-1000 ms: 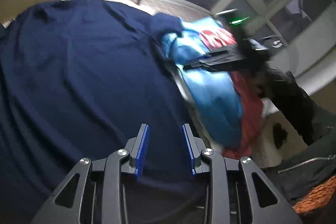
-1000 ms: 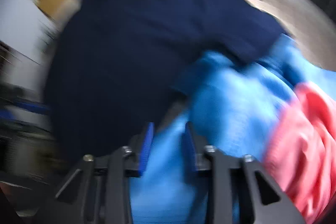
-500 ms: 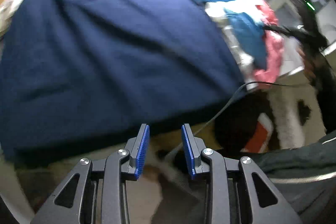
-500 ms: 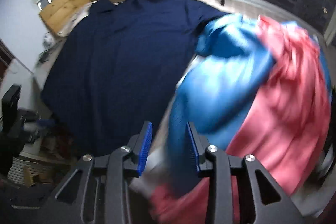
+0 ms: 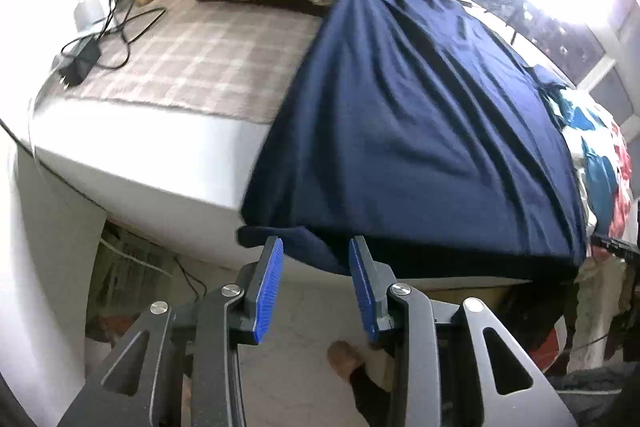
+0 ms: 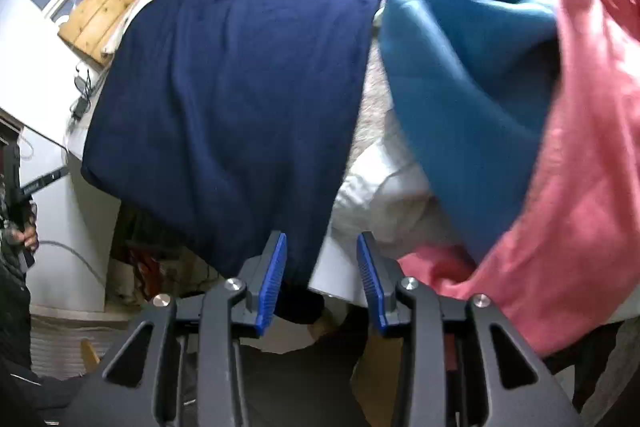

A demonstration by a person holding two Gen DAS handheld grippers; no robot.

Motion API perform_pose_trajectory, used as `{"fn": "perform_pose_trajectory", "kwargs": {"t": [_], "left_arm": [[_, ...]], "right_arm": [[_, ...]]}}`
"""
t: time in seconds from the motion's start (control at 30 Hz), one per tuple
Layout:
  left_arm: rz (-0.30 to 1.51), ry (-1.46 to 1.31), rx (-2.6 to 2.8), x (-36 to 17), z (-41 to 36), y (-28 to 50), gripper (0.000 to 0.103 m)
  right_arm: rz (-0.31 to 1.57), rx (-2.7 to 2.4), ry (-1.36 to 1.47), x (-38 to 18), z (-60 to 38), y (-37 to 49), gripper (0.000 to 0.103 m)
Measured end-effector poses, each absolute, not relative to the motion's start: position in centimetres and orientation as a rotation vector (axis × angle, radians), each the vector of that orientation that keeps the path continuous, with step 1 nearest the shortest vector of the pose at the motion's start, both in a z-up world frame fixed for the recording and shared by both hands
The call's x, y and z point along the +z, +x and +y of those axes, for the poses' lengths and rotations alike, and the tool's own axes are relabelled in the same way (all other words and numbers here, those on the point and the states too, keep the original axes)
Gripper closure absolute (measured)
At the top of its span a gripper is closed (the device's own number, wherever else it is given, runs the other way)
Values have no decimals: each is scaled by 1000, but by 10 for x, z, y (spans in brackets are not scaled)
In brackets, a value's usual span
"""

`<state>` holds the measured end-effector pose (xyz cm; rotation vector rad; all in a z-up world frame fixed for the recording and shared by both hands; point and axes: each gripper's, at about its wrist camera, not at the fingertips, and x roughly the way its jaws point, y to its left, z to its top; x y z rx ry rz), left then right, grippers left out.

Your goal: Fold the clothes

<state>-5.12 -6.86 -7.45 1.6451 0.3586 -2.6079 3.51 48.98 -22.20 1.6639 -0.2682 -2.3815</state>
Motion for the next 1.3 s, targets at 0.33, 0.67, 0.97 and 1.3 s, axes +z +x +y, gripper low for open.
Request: {"fn": "perform_pose_trajectory", "kwargs": {"t": [0.33, 0.67, 0.97, 1.3], "left_arm": [[270, 1680, -2566, -95, -81, -58, 62], [218, 1668, -2616, -95, -91, -65, 56], [513, 1631, -2611, -105, -121, -25, 81], [473, 1648, -2657, -117, -100, -49, 57]], "right_arm": [[-104, -2391, 1674, -227, 461, 25, 64], [-131, -2376, 1609, -184, 457, 12, 64], [-51, -2355, 1688, -194, 446, 2, 64], [-6, -2306, 1712, -205, 428, 1, 64]]}}
